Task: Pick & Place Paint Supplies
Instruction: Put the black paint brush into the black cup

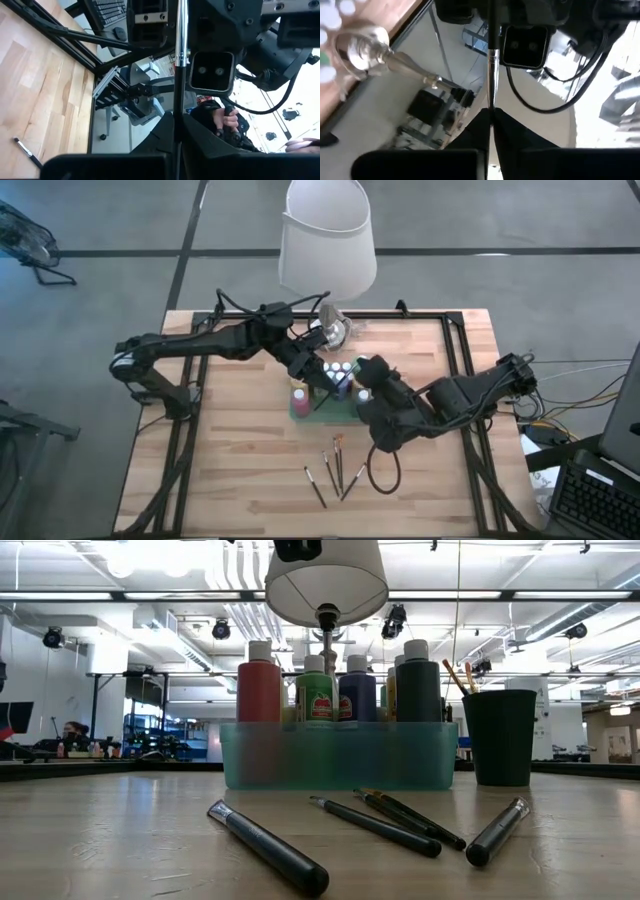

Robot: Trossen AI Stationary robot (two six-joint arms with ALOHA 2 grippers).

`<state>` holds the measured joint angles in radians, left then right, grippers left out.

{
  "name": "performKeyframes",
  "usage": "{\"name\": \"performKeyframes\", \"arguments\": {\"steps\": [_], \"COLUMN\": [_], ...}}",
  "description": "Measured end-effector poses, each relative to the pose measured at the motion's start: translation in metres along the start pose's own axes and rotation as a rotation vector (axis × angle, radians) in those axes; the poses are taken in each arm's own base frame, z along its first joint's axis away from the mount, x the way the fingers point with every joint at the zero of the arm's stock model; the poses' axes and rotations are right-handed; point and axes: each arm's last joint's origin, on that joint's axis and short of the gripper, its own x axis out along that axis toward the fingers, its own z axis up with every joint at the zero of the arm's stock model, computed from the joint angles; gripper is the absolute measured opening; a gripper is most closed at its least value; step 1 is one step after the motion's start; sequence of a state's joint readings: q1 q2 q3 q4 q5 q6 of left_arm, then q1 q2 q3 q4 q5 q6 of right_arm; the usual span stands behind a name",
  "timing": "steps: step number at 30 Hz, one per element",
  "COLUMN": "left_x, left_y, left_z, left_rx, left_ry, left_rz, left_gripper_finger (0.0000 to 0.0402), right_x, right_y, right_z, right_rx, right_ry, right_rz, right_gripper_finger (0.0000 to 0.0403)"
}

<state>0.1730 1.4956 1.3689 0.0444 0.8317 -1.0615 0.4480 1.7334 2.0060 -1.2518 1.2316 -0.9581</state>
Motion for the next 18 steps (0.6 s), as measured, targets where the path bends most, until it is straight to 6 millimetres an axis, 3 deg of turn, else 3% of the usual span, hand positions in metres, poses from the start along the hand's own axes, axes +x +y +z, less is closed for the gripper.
{"name": "performKeyframes", "arguments": {"steps": [5, 12, 18], "left_x": [0.000, 0.000, 0.000], "left_y": [0.000, 0.001, 0.003], "left_z": [0.000, 0.001, 0.004], "left_rx": [0.039, 0.156, 0.443], "left_ry": [-0.003, -0.037, -0.124], "left_rz": [0.002, 0.026, 0.113], "left_gripper_finger": [0.0015, 0.0015, 0.0015], "right_x": [-0.003, -0.012, -0.018], "right_y": [-0.003, -0.005, 0.006], "right_z": [-0.008, -0.034, -0.063], "right_rx": [0.255, 0.808, 1.294], "right_ry": [-0.005, -0.009, -0.009], "right_rz": [-0.004, 0.012, 0.304], "right_gripper_finger": [0.0066, 0.0148, 0.0187]}}
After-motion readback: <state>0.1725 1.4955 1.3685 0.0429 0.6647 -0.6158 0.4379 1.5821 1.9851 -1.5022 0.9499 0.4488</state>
